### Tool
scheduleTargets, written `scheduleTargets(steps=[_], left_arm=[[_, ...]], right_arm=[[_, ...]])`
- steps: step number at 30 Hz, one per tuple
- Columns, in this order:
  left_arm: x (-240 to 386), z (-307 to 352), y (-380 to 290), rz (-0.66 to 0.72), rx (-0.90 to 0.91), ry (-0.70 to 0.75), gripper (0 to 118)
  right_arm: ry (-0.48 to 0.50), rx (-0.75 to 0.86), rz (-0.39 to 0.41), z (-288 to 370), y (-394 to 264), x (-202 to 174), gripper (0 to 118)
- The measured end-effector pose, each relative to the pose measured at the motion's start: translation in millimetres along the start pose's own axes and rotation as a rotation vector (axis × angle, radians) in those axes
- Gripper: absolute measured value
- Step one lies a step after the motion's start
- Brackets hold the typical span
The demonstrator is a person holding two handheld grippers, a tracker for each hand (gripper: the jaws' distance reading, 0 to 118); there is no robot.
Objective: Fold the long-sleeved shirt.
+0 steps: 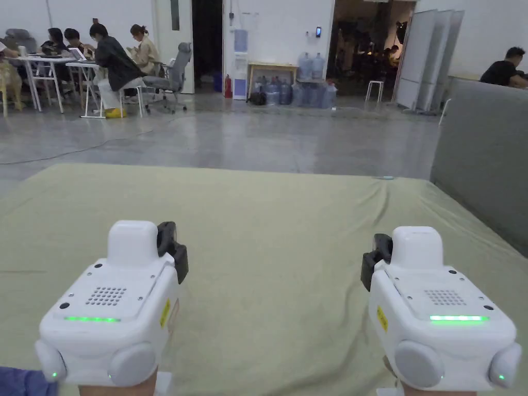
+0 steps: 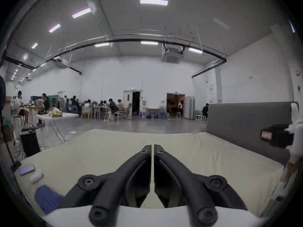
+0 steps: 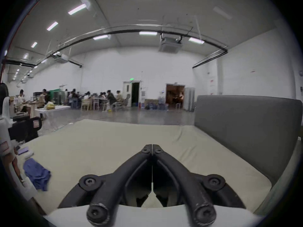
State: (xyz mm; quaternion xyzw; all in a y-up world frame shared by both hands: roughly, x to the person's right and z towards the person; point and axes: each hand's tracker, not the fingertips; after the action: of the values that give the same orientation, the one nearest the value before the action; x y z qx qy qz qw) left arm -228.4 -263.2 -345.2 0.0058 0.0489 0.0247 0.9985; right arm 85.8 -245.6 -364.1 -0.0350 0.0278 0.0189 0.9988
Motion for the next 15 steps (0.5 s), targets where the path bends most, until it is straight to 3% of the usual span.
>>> scheduleTargets(steps=[4, 7, 10, 15], left_arm=[[20, 14, -40, 0.003, 0.01, 0.051, 0], [28, 29, -55, -0.001, 0.009, 0.051, 0], [33, 45, -65, -0.059, -0.005, 0.05, 0], [27, 67, -79, -0.027, -0.02, 0.057, 0]], right_arm=[[-0.051, 0.029, 0.003, 12, -36, 15, 0], [-0.038, 0.034, -0.023, 23, -59, 20, 0], [-0.05, 0.034, -0.004, 39, -77, 18, 0], [-0.039, 0.036, 0.007, 52, -96, 22, 0]])
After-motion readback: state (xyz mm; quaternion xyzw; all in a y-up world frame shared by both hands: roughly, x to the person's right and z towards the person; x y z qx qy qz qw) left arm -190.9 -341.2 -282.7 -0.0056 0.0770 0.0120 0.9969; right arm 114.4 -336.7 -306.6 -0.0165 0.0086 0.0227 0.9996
